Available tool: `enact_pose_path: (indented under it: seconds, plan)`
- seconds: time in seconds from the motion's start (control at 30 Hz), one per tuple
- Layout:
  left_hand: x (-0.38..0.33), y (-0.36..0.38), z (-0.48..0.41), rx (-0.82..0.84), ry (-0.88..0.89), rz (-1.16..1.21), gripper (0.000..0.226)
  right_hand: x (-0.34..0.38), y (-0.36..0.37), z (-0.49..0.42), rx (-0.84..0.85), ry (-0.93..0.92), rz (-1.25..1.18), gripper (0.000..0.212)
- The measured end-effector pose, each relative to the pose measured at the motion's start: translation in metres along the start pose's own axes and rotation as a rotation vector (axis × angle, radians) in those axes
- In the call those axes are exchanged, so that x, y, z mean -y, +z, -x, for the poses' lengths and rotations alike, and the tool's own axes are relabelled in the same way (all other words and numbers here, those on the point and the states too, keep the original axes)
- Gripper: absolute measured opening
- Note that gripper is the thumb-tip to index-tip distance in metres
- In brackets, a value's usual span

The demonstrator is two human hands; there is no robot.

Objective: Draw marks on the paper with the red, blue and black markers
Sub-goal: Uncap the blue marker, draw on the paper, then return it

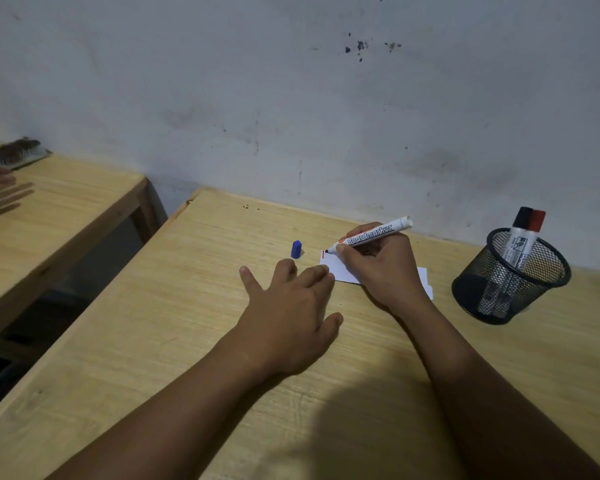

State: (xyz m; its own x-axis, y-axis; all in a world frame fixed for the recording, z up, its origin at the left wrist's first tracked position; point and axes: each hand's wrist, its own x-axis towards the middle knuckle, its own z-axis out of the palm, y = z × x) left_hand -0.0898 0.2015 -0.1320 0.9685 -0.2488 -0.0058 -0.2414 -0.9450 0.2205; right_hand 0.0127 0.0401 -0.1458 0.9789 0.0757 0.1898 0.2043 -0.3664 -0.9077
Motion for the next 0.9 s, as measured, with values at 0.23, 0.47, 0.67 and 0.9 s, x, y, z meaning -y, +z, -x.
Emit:
enact_pose_path:
  seconds: [0.23, 0.47, 0.67, 0.9]
  plan:
    - [-0.0004, -0.0013, 0.0008, 0.004, 0.002, -0.011, 0.056, 0.0005, 0.0002, -0.0002, -0.013, 0.0, 0.022, 0.013]
    - [-0.0009, -0.0006, 0.0001, 0.005, 0.002, -0.01, 0.057, 0.0022, 0.0007, 0.0012, -0.013, -0.008, 0.021, 0.013]
    - [-0.0008, -0.0009, 0.0006, 0.003, 0.002, -0.002, 0.056, 0.0022, 0.0009, 0.0012, -0.004, -0.003, 0.022, 0.012]
    - [-0.0018, -0.0018, 0.0003, 0.01, -0.003, -0.005, 0.055, 0.0038, -0.0009, 0.0019, 0.016, 0.006, 0.023, 0.011]
